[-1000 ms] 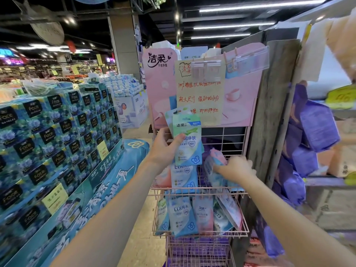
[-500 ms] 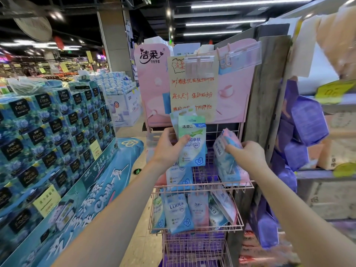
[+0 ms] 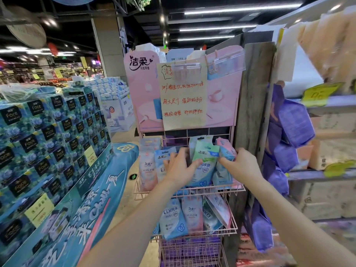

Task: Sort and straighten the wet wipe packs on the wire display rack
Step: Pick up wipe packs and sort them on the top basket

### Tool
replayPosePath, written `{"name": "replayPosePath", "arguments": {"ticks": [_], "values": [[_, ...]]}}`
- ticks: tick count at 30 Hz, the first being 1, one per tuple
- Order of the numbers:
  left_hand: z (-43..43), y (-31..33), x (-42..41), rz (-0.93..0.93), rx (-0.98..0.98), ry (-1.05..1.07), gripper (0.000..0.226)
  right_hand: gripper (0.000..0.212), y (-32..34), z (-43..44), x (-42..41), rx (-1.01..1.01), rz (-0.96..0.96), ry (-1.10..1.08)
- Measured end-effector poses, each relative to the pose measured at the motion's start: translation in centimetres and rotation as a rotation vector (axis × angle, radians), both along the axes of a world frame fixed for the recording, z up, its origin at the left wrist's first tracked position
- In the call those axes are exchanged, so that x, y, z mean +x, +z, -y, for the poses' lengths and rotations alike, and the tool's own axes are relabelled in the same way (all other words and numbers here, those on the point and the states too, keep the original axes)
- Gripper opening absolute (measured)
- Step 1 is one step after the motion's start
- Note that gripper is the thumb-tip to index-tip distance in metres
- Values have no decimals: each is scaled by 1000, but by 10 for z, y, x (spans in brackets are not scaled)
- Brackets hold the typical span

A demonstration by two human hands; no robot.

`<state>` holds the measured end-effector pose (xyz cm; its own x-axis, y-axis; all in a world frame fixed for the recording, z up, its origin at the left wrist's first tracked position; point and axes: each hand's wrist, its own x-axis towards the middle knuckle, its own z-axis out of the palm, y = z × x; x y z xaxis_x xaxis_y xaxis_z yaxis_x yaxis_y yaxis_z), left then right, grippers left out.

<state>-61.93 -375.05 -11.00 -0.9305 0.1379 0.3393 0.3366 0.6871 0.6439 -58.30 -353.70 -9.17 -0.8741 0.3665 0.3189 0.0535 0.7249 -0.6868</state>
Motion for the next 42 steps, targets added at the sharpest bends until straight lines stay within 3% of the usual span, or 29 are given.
{"name": "replayPosePath", "arguments": {"ticks": [4, 11, 15, 17, 20, 23, 26, 28, 29, 32, 36, 39, 42], "values": [[-4, 0, -4, -16, 8, 33, 50, 31, -3, -4, 6, 51, -129, -24], [-10, -1, -7, 38, -237, 87, 99, 44, -11, -8, 7, 30, -72, -16], [-9, 1, -6, 60, -274, 102, 144, 72, -19, -9, 10, -85, -80, 32], [-7, 1, -8, 58, -278, 96, 153, 85, -22, -9, 12, -106, -85, 33], [-6, 4, -13, 34, -255, 82, 141, 93, -22, -7, 16, -37, -98, 15], [-6, 5, -13, -68, -237, 63, 99, 96, -16, -2, 23, 124, -124, -97], [-4, 6, -11, -113, -191, 38, 74, 71, -9, 8, 35, 183, -505, -115], [-1, 8, -10, -152, -156, 28, 63, 46, -4, 21, 43, 101, -714, 92], [2, 9, -10, -165, -134, 23, 58, 41, -4, 30, 45, 80, -712, 205], [9, 14, -9, -152, -37, 4, 52, 42, -10, 59, 45, 51, -438, 320], [16, 17, -7, -105, 92, -18, 52, 69, -17, 77, 24, 45, -91, 211], [20, 19, -5, -105, 121, -48, 56, 72, -13, 75, 8, -178, -28, 293], [20, 18, -4, -111, 78, -56, 65, 58, -13, 67, -1, -196, -34, 335]]}}
